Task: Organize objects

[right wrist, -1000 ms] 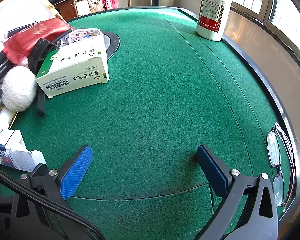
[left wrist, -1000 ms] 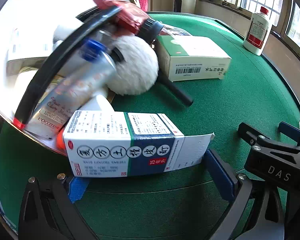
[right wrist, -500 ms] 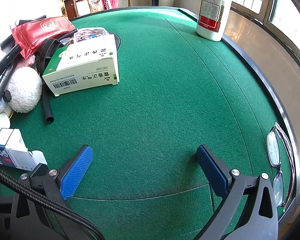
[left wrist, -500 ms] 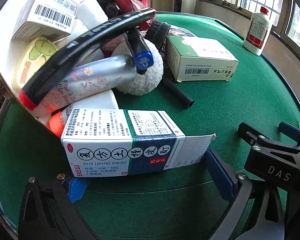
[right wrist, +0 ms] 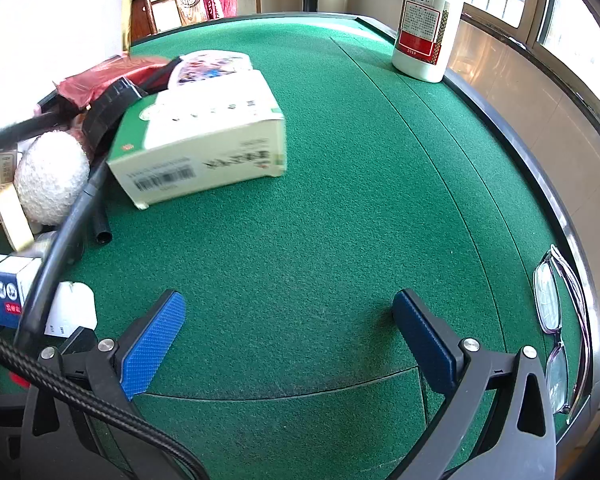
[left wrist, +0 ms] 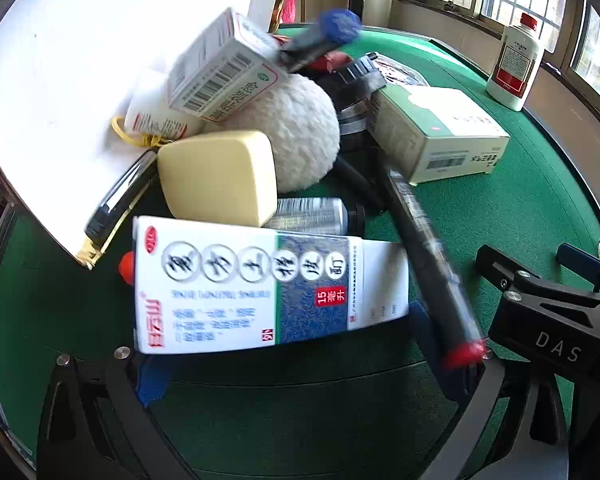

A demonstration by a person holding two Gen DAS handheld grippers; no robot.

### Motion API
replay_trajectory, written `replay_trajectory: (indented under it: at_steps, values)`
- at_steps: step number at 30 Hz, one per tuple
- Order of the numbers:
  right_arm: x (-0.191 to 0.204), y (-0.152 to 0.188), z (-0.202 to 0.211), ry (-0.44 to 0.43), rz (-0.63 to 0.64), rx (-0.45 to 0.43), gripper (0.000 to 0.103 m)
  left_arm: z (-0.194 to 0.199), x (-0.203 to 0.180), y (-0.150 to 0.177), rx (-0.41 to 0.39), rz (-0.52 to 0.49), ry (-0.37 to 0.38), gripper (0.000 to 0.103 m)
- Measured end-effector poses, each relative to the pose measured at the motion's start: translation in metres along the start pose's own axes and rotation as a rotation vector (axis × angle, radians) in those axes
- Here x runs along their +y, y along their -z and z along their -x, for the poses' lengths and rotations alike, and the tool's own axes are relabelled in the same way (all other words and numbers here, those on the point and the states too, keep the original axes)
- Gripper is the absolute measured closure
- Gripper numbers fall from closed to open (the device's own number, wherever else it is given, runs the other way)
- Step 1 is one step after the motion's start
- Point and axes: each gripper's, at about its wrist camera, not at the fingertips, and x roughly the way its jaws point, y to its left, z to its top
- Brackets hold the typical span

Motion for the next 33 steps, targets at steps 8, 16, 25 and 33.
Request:
replay_trajectory:
  at_steps: [8,16,25,33]
  values:
    - [0.0002,0.0002,-0.0001,0.0,0.0,0.0,0.0,0.0001,0.0003,0.0008,0.0,0.0,0.0,0.001]
    - [-0.0006,-0.0003,-0.0008,-0.001,0.0,-0.001,0.0,-0.0007,0.0008,0.0002,0.0,0.0,0.0,0.001]
    - [-0.0008,-0.0003,-0.0008,-0.001,0.0,-0.001,0.0,-0.0002,0.001,0.0007,0.001,-0.001,0.001,0.001]
    - [-0.001,-0.0004,-0.0011,-0.001,0.0,-0.001,0.0,-0.0081,0.0038,-0.0031,0.001,-0.001,0.0,0.001]
